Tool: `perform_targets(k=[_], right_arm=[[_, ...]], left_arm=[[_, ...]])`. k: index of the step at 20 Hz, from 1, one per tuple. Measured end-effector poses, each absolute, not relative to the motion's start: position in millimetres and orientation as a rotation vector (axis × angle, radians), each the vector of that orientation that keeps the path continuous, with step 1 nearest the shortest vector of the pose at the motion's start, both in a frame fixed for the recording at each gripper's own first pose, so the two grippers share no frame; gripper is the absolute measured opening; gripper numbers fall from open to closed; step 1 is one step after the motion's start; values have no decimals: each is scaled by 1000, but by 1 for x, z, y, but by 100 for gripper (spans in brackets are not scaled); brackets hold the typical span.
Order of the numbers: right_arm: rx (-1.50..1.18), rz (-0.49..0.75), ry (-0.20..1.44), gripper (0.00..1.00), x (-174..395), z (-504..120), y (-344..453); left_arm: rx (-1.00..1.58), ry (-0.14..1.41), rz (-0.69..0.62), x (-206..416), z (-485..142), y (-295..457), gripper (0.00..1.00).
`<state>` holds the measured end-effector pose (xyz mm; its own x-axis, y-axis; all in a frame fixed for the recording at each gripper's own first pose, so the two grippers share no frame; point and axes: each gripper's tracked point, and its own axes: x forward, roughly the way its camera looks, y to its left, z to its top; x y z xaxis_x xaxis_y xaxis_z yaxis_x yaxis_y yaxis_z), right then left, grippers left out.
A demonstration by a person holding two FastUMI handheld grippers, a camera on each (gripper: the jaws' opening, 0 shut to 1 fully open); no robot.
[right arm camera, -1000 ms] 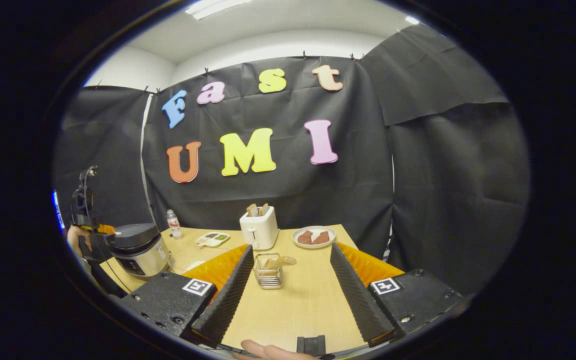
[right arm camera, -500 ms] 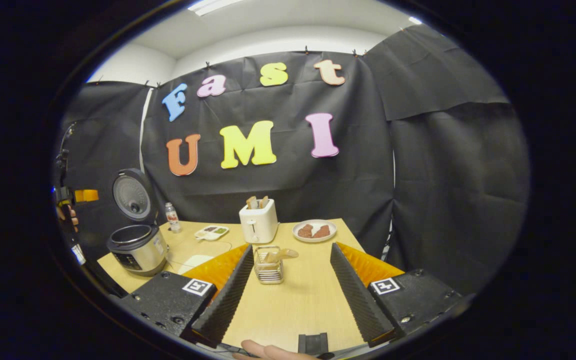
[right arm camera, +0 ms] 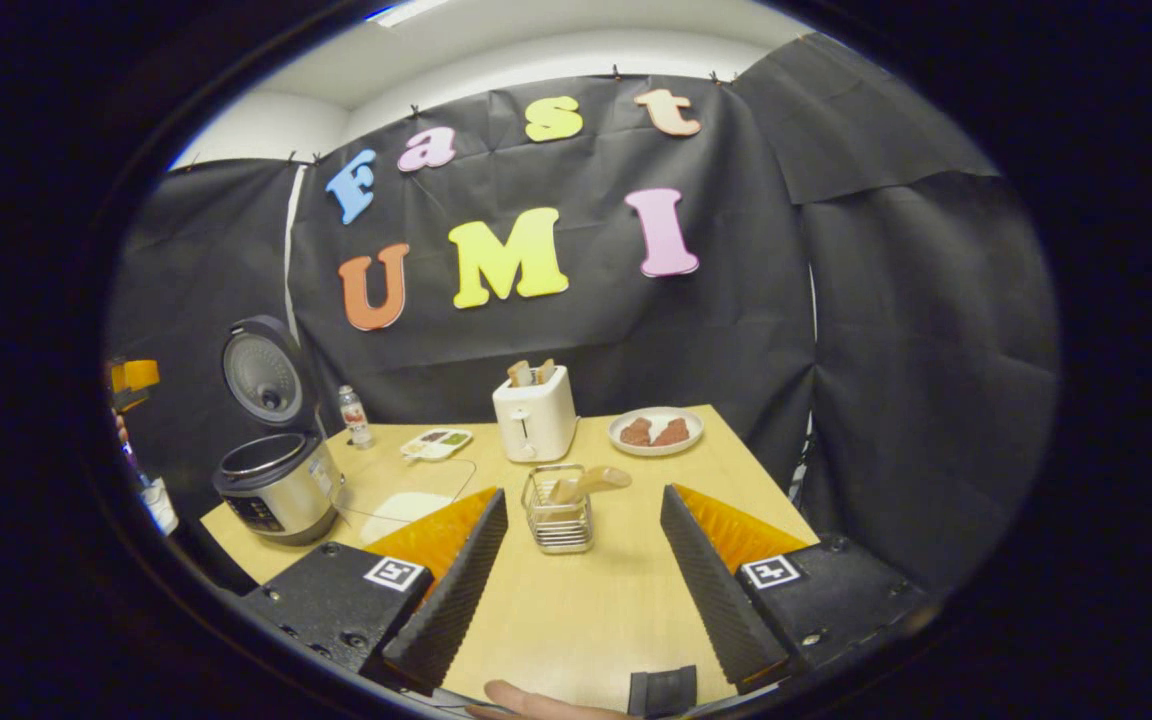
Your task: Close the left gripper, press the button to open the rice cooker; take a wooden spoon from the chopstick holder with the right hand, scoop a spoonful of rice and pour it into the rice cooker, then put the wooden spoon back into the chopstick holder.
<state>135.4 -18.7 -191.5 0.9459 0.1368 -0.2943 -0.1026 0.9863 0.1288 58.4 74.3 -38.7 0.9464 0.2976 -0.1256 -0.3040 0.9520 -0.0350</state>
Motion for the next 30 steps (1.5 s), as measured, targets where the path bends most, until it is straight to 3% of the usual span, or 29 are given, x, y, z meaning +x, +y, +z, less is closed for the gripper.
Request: perform_targets(k=[1,3,4,10,12,13,14,19,21,23,28,30], right_arm=[[124,114,306,96,142,-198,-19],[148,106,321,99,155,-217,-16],[160,98,340,98,163,-229,-16],[199,43,314,96,222,-272,-15],[224,70,320,93,238,-284,-5],[238,82,296,82,246,-282,-1],[241,92,261,88,253,-276,2],[191,126,206,49,286,-277,23],[162,97,216,45,297,-283,24],[134,96,232,32,303,-288,31],[71,104,256,21,315,-294,40],[40,111,259,21,316,-292,43]], left_arm=[[-44,133,292,53,-43,68,94],[-27,128,277,45,-46,60,89],[-19,124,271,40,-47,56,94],[-6,108,235,22,-59,34,94],[-9,109,213,23,-63,26,94],[-9,112,202,23,-66,23,94],[-8,121,194,24,-70,21,94],[-24,142,167,24,-80,14,94],[-25,153,160,22,-85,14,94],[-23,163,156,22,-89,15,94],[-35,186,145,19,-99,17,95],[-50,186,134,18,-102,17,95]])
